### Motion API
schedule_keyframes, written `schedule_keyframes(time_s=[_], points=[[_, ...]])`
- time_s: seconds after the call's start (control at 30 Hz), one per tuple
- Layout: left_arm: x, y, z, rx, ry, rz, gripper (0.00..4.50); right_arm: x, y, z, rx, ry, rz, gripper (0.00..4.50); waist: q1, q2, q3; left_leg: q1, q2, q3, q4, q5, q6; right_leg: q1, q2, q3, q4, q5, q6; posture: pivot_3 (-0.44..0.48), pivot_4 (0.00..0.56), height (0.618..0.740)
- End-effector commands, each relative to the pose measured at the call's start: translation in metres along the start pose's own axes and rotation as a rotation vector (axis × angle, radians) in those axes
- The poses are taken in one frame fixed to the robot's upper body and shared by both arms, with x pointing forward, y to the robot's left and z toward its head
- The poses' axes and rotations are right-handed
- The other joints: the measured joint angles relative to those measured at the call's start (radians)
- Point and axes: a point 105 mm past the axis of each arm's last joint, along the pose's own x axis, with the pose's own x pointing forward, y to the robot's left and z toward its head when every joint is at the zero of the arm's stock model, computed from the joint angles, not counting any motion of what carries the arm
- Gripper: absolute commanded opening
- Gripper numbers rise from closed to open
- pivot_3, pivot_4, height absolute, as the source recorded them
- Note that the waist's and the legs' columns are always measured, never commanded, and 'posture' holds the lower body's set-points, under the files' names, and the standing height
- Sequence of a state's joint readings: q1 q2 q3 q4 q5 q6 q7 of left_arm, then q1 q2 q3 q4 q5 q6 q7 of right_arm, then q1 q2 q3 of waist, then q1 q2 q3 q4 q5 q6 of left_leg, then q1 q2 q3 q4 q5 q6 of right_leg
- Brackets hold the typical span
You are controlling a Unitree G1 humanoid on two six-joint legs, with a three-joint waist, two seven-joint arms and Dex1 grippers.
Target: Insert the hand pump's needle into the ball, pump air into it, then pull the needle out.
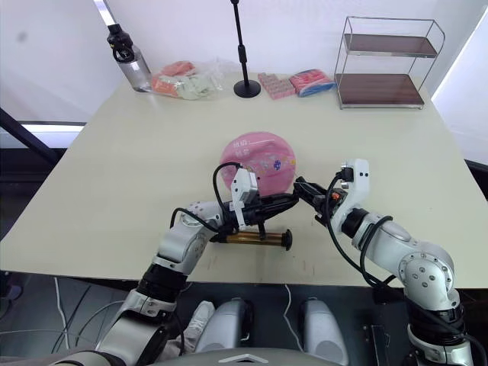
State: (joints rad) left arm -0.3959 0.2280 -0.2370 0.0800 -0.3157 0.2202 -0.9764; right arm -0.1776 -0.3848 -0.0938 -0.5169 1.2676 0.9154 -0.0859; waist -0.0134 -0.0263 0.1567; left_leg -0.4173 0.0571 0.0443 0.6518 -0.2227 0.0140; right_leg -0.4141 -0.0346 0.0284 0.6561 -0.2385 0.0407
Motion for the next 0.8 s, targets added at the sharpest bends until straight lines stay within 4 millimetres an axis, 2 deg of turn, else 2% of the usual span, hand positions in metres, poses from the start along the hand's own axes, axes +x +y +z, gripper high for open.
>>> schedule_keyframes(time_s=[0.03,0.2,0.27,0.3,0.47,0.5,0.53,0.57,0.63,0.8], points=[[0.002,-0.004,0.009,0.039,-0.033,-0.016,0.0,-0.003,0.001,0.005,-0.017,-0.027,-0.001,0.35,0.0,0.0,0.0,0.0,0.0,0.0,0.0,0.0,0.0,0.0,0.0,0.0,0.0,0.0,0.0,0.0,0.15,0.74],[0.001,-0.006,0.006,0.023,-0.024,-0.019,0.0,-0.004,0.0,0.006,-0.029,-0.028,-0.005,0.35,0.0,0.0,0.0,-0.001,0.0,0.0,0.0,0.0,0.0,-0.001,0.0,0.0,0.0,0.0,0.0,0.0,0.15,0.74],[-0.001,-0.004,0.008,0.025,-0.026,-0.009,0.79,-0.005,0.001,0.006,-0.046,-0.026,0.004,0.35,0.0,0.0,0.0,-0.001,0.0,0.0,0.0,0.0,0.0,-0.001,0.0,0.0,0.0,0.0,0.0,0.0,0.15,0.74],[-0.002,-0.003,0.009,0.034,-0.028,-0.006,1.05,-0.005,0.002,0.007,-0.053,-0.027,0.008,0.35,0.0,0.0,0.0,-0.001,0.0,0.0,0.0,0.0,0.0,-0.001,0.0,0.0,0.0,0.0,0.0,0.0,0.15,0.74],[-0.011,-0.002,0.018,0.086,-0.048,-0.001,3.2,-0.012,0.0,0.006,-0.105,-0.015,0.019,0.35,0.0,0.0,0.0,-0.001,0.0,0.0,-0.001,0.0,0.0,-0.002,0.0,0.0,0.0,0.0,0.0,0.0,0.15,0.74],[-0.015,-0.002,0.02,0.09,-0.05,0.003,3.52,-0.014,-0.001,0.006,-0.119,-0.01,0.021,0.35,0.0,0.0,0.0,-0.002,0.0,0.0,-0.001,0.0,0.0,-0.002,0.0,0.0,-0.001,0.0,0.0,0.0,0.15,0.74],[-0.018,-0.002,0.022,0.094,-0.055,0.009,3.62,-0.016,-0.002,0.005,-0.134,-0.006,0.022,0.35,0.0,0.0,0.0,-0.002,0.0,0.0,-0.001,0.0,0.0,-0.002,0.0,0.0,-0.001,0.0,0.0,0.0,0.15,0.74],[-0.021,-0.001,0.024,0.096,-0.06,0.015,4.14,-0.018,-0.003,0.005,-0.146,-0.001,0.024,0.35,0.0,0.0,0.0,-0.002,0.0,0.0,-0.001,0.0,0.0,-0.002,0.0,0.0,-0.001,0.0,0.0,0.0,0.15,0.74],[-0.03,0.003,0.03,0.113,-0.062,0.043,4.41,-0.024,-0.007,0.006,-0.147,0.001,0.019,0.35,0.0,0.0,0.0,-0.002,0.0,0.0,-0.001,0.0,0.0,-0.002,0.0,0.0,-0.002,0.0,0.0,0.0,0.15,0.74],[-0.057,0.016,0.055,0.16,-0.068,0.124,4.41,-0.043,-0.019,0.014,-0.239,0.03,0.023,0.35,0.001,0.0,0.001,-0.002,0.0,0.0,-0.001,0.0,0.0,-0.002,0.0,0.0,-0.002,0.0,0.001,0.0,0.15,0.74]])
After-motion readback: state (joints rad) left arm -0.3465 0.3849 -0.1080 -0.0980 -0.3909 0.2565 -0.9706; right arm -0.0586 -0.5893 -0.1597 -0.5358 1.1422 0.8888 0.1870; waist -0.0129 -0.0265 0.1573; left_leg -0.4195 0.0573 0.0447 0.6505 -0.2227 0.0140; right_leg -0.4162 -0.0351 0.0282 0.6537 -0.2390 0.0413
